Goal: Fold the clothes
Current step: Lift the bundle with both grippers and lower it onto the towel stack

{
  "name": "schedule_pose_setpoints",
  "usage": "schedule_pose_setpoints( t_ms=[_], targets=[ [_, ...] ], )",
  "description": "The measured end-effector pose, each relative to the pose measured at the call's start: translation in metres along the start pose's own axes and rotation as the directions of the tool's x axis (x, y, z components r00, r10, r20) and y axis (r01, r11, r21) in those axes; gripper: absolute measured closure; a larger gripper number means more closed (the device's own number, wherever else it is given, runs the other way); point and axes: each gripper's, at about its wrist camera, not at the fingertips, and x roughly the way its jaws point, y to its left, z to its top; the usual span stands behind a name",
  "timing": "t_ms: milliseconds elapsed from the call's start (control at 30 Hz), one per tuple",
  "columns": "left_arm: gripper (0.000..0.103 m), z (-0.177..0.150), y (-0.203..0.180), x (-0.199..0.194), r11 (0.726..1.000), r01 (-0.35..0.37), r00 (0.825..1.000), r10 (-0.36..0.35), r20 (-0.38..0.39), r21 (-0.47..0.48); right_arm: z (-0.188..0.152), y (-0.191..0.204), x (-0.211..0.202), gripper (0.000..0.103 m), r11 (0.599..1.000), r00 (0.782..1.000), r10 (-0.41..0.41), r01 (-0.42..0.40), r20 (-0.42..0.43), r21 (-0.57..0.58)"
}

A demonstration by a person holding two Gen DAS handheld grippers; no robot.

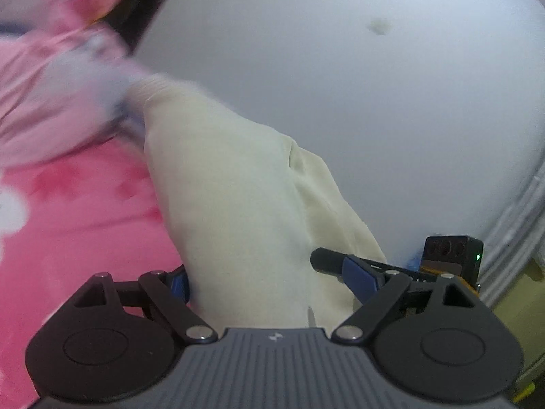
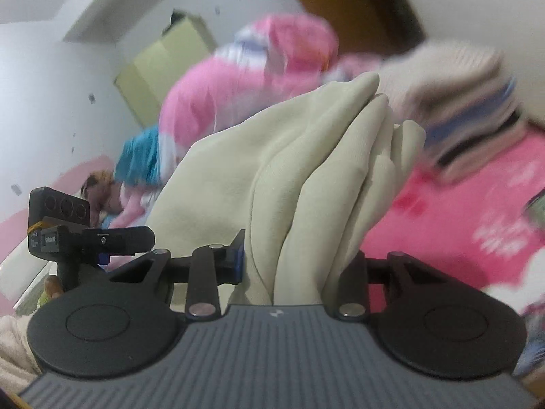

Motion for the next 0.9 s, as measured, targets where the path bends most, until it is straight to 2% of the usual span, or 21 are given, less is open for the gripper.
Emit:
schedule_pose_setpoints(
  t_ms=[133, 300, 467, 633, 767, 900],
  targets=[
    [0.016, 0.047, -0.037, 0.028, 0.994, 0.075, 0.997, -0.078, 0.028, 0.078, 0.058, -0.005, -0.039, 0.069, 0.996, 0.994, -0.072, 0.076, 0.086, -0.046],
    [0.016, 0.112, -0.043, 0.065, 0.983, 0.124, 0.990, -0.132, 0.050, 0.133, 0.146, -0.015, -0.033, 0.069, 0.975, 0.979, -0.158, 0.175, 0.127, -0.135],
    [0.016, 0.168, -0.012, 0.112, 0.985, 0.098, 0.992, -0.108, 0.067, 0.139, 0.224, -0.047, 0.028, 0.068, 0.943, 0.972, -0.197, 0.223, 0.125, -0.249],
    [0.016, 0.199, 0.043, 0.157, 0.995, 0.077, 0.993, -0.082, 0.088, 0.058, 0.283, -0.096, 0.115, 0.068, 0.913, 0.975, -0.213, 0.220, 0.060, -0.342],
    [0.016, 0.211, 0.087, 0.193, 0.998, 0.067, 0.995, -0.067, 0.077, 0.006, 0.309, -0.124, 0.176, 0.068, 0.890, 0.971, -0.237, 0.222, 0.012, -0.399],
    [0.016, 0.213, 0.126, 0.223, 0.997, 0.064, 0.996, -0.060, 0.073, -0.050, 0.317, -0.151, 0.230, 0.067, 0.870, 0.962, -0.268, 0.223, -0.044, -0.439]
  ],
)
